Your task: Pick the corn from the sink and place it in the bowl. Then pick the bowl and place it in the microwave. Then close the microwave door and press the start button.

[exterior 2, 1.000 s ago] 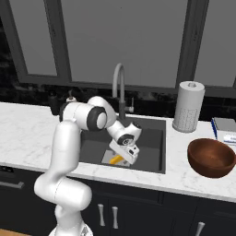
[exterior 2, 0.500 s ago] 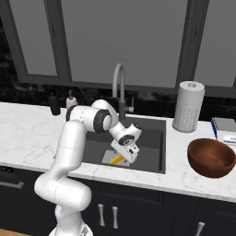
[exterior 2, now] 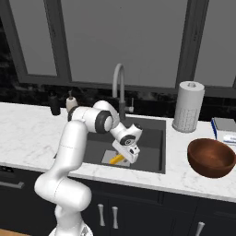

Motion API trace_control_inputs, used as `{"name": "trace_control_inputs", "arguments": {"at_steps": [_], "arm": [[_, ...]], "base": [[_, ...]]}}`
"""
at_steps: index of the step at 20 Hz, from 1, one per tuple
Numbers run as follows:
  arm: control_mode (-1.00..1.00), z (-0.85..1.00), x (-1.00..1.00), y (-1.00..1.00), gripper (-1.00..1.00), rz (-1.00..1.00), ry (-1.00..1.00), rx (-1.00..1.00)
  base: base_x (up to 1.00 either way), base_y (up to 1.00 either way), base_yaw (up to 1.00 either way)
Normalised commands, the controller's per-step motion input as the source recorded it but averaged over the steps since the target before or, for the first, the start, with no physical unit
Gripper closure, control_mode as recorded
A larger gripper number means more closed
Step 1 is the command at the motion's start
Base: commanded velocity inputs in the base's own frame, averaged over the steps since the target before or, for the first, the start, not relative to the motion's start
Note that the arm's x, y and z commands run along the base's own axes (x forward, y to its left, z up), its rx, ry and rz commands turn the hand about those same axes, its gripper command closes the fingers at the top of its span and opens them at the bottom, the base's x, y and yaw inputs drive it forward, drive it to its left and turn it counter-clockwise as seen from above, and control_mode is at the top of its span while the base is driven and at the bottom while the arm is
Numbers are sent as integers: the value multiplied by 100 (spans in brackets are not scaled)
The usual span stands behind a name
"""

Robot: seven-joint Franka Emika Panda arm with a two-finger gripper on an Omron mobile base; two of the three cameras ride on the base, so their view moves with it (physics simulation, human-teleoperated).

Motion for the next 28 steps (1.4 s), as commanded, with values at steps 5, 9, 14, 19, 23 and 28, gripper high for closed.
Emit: {"name": "trace_control_inputs", "arguments": {"at_steps": [5,9,14,19,23,28], "arm": [[-100,-33,0,9,100,0,7,-13],[-100,-20,0,3,100,0,9,-6],[-100,-2,-25,-11,100,0,-2,0],[-100,9,-68,-67,100,0,-14,1],[-100,55,-54,-71,100,0,-8,3],[-100,95,-31,-55,100,0,-8,0]], "base": [[0,0,0],[0,0,0],[0,0,0],[0,0,0],[0,0,0],[0,0,0]]}}
